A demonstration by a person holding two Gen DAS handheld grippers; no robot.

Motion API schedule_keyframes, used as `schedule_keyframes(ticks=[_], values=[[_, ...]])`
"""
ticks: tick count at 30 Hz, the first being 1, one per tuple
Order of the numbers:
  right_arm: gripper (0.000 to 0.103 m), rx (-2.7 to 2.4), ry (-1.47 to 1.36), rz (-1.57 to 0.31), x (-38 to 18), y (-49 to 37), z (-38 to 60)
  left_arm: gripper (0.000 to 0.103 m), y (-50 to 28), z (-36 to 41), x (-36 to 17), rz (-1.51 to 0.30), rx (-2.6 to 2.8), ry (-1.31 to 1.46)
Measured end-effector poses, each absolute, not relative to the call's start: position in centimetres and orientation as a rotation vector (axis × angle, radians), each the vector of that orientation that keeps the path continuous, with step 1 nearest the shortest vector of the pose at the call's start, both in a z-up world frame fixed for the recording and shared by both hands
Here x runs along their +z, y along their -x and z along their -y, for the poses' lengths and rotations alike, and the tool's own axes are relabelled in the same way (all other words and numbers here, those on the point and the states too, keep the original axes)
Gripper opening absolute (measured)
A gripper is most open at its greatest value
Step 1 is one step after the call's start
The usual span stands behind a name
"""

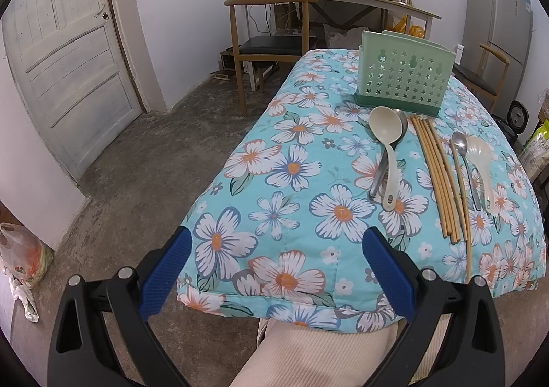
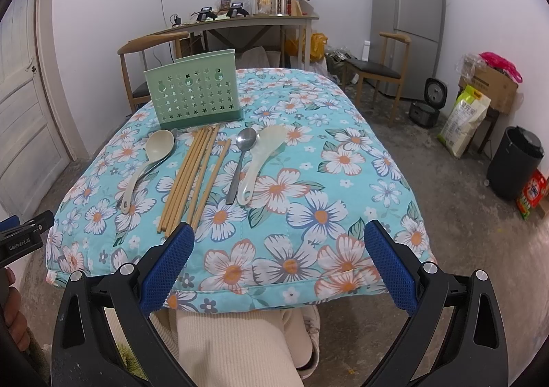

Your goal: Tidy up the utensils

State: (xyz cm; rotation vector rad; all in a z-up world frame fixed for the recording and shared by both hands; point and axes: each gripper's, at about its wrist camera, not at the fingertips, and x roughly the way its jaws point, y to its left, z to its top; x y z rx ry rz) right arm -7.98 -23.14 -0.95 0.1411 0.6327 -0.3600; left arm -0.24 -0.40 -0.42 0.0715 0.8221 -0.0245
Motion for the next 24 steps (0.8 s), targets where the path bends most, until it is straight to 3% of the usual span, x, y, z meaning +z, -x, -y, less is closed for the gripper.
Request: schedule_keyframes(ticks=[24], values=[[0.095, -0.369, -0.142, -0.636, -1.09, 7.73, 23.29, 0.097, 0.0, -0.26, -0.59, -0.827, -0.033, -0.076]])
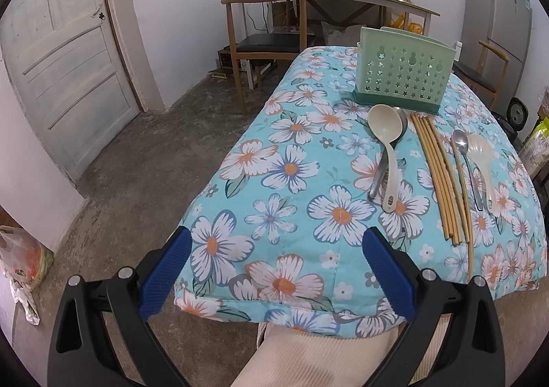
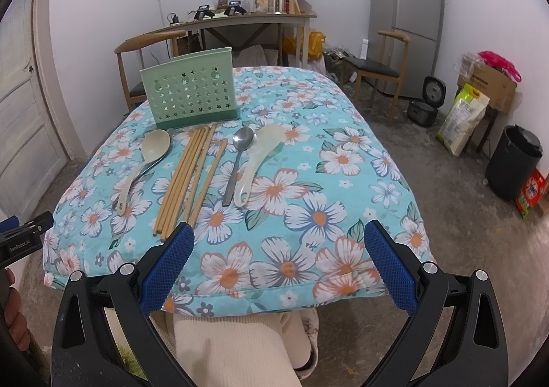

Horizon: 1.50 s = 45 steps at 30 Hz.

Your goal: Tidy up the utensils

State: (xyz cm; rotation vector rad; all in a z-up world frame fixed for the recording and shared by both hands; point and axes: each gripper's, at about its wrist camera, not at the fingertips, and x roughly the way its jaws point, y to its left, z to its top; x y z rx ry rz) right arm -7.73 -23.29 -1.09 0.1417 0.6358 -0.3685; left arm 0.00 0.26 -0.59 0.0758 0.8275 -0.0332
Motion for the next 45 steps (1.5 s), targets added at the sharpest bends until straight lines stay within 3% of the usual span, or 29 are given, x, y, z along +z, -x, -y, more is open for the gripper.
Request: schedule_keyframes(ticks=[15, 25, 34, 35, 40, 45], values=[[0.095, -0.375, 0.016, -0.531, -0.7, 3.3, 23.0, 0.097, -6.5, 1.4, -0.2, -0.827, -0.141, -0.142], [0.095, -0.253, -0.044, -0.539, -0.7, -0.5, 23.6, 0.097, -12.3, 2.8, 0.0, -0.832, -0.456, 0.01], [0.094, -0.152, -0.112, -0.57, -1.2, -3.3, 24.3, 0.097, -17.1, 6.0, 0.2, -0.818, -0.588, -0.014], [0.094, -0.142, -0.121, -0.574, -1.2, -3.6, 24.4, 0.096, -17.9, 6.4, -0.2, -0.831, -0.611, -0.025], [0.093, -0.092, -0.186, -0.61, -1.9, -5.0, 25.2, 0.067, -21.4, 7.7, -2.7, -0.924, -0.693, -0.043], [0.091, -0.066, -0.206, -0.648, -2.6, -6.2, 25.5, 0.055, -24.4, 8.4, -4.8, -1.019, -0.792, -0.026]])
